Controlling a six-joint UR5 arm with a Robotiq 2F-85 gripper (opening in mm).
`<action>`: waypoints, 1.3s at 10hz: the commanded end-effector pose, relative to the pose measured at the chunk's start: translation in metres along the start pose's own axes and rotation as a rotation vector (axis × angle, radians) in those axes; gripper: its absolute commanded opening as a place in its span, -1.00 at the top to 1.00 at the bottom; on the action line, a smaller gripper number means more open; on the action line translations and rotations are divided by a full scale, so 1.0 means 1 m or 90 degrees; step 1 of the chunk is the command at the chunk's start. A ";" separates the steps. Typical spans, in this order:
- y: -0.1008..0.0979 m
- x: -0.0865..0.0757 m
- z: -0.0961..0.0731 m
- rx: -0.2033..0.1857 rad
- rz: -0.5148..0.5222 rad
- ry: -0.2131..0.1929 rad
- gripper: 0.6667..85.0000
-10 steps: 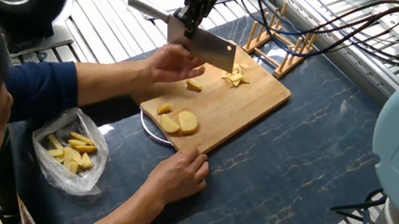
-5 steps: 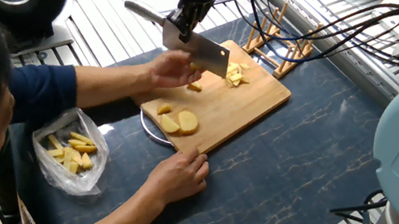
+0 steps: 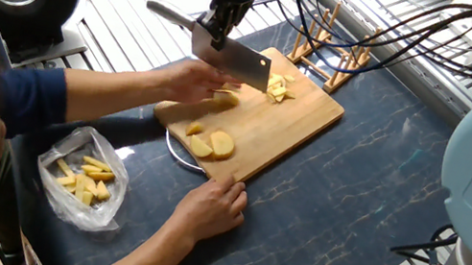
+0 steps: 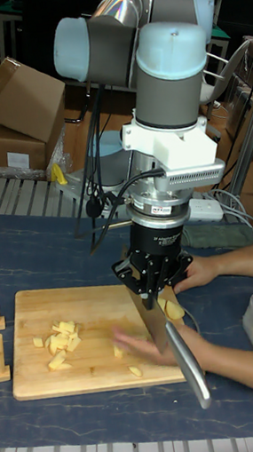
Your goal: Chop the potatoes
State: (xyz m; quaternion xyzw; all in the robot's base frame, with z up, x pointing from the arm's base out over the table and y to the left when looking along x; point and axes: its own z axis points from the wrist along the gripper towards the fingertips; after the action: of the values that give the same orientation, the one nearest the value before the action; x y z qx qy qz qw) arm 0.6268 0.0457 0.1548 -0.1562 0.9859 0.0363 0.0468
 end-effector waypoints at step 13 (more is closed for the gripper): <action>-0.003 -0.008 -0.012 -0.005 0.008 -0.028 0.99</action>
State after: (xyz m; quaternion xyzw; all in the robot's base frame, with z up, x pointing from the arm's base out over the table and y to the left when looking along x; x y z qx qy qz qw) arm 0.6299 0.0421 0.1649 -0.1548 0.9855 0.0387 0.0575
